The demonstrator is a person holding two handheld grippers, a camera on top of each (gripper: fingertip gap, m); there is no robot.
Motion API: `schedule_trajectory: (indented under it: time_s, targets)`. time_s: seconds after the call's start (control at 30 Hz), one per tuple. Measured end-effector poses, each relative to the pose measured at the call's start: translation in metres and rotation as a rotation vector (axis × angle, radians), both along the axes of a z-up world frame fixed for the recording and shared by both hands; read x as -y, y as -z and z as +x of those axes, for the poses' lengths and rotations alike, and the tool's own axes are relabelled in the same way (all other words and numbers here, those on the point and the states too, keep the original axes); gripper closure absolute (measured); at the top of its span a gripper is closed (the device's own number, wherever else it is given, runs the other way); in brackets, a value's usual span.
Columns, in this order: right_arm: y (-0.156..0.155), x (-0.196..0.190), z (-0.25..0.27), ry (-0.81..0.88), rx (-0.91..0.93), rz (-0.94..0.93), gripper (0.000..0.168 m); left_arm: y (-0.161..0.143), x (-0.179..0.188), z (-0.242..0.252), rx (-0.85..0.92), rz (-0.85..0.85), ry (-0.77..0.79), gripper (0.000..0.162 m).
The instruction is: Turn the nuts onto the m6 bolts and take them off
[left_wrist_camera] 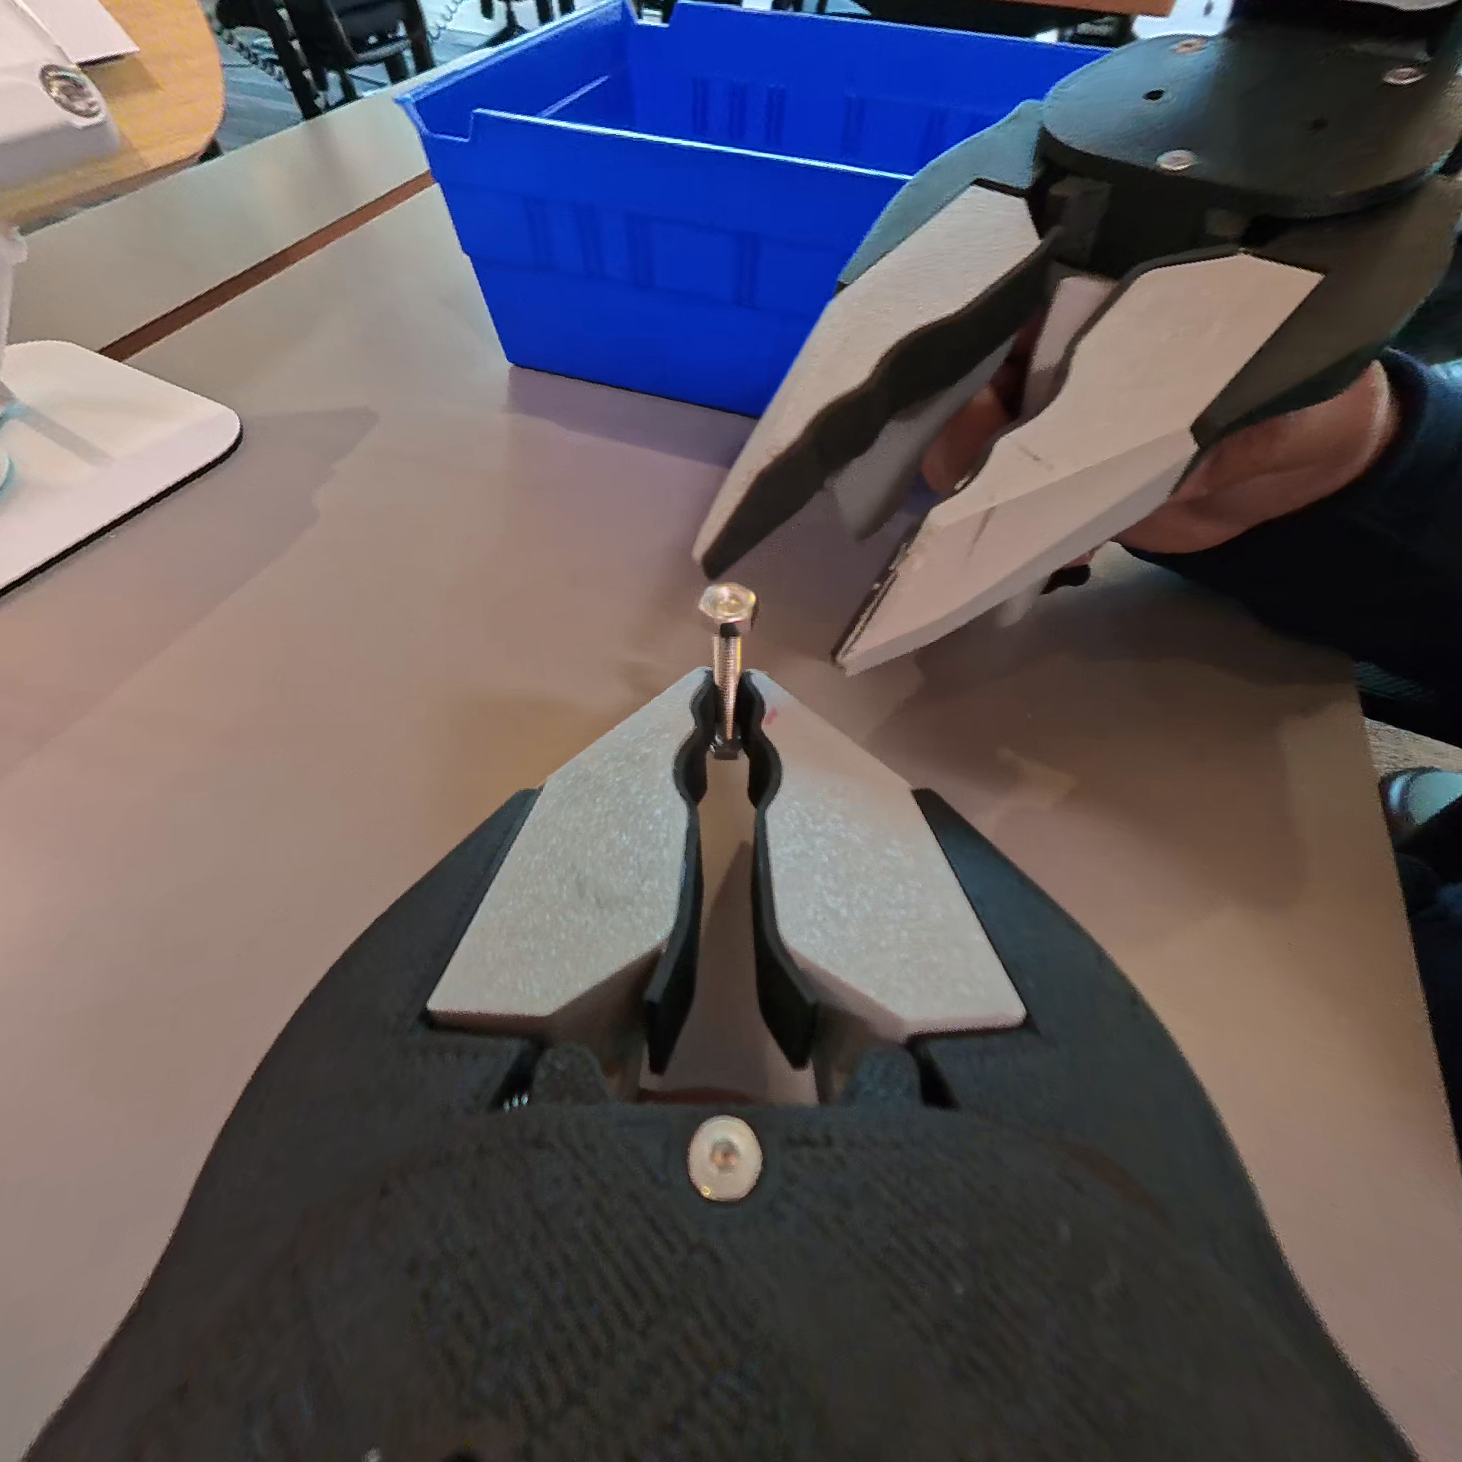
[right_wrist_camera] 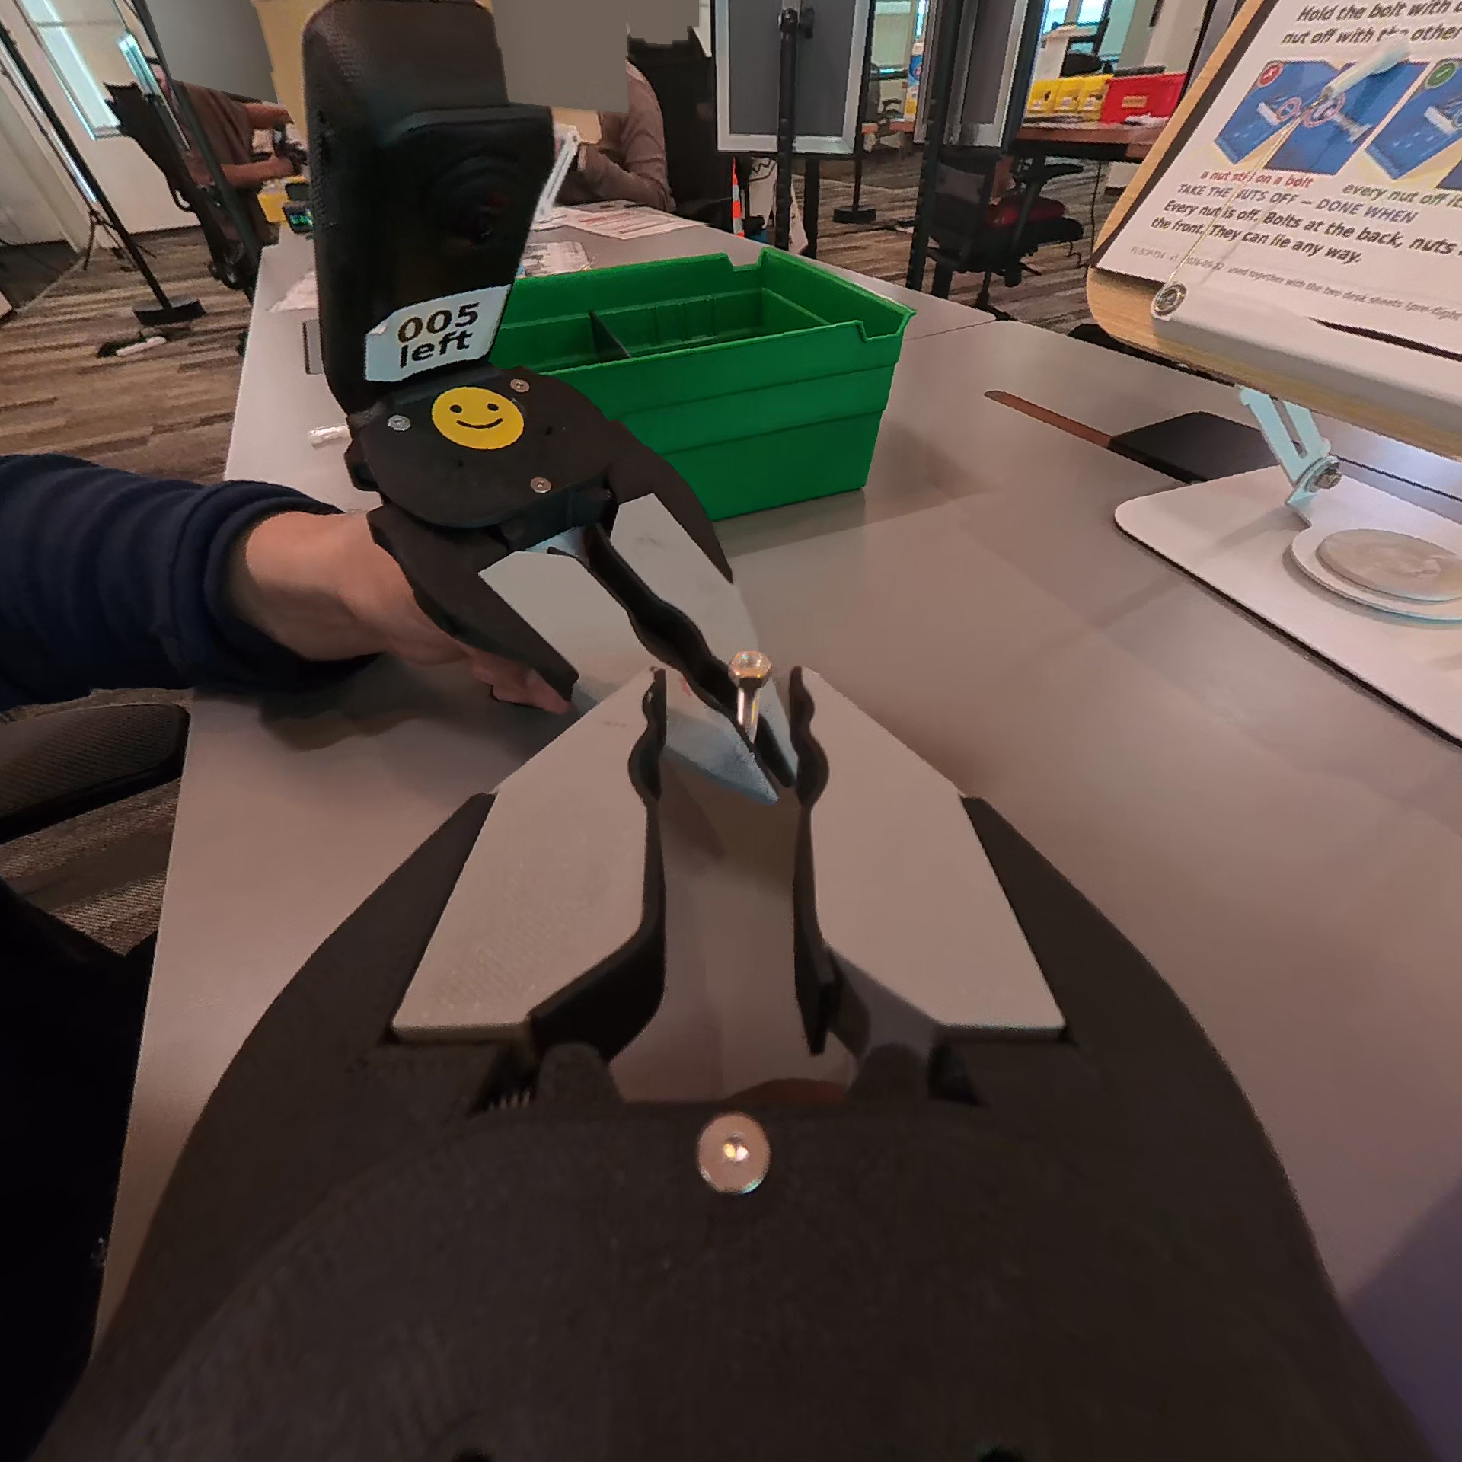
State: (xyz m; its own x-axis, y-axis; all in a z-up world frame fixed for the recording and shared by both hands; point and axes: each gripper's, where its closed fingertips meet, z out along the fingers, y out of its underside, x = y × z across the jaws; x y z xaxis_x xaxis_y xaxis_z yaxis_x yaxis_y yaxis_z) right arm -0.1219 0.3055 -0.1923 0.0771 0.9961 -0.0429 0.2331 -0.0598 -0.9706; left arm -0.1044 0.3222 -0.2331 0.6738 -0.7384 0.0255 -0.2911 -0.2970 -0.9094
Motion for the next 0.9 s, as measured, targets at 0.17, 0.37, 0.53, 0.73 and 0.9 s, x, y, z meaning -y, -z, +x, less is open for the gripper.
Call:
schedule_trajectory:
  time_s: [0.17, 0.37, 0.53, 0.73, 0.9]
  targets:
    - [0.001, 0.003, -0.001, -0.013, 0.010, 0.013, 0.142, 0.000, 0.001, 0.002, -0.006, 0.006, 0.003, 0.159]
    - [-0.001, 0.002, 0.000, -0.011, -0.001, 0.012, 0.148, 0.001, -0.004, -0.006, 0.003, -0.010, -0.027, 0.159]
    - [0.001, 0.001, -0.001, -0.004, 0.006, -0.006, 0.136, 0.000, 0.000, 0.000, 0.003, -0.001, -0.003, 0.159]
    - [0.002, 0.005, -0.004, -0.023, 0.011, 0.002, 0.133, -0.001, 0.007, 0.011, 0.010, 0.009, 0.055, 0.159]
    - [0.002, 0.008, -0.004, -0.041, 0.012, 0.002, 0.137, -0.001, 0.005, 0.008, -0.002, 0.011, 0.037, 0.159]
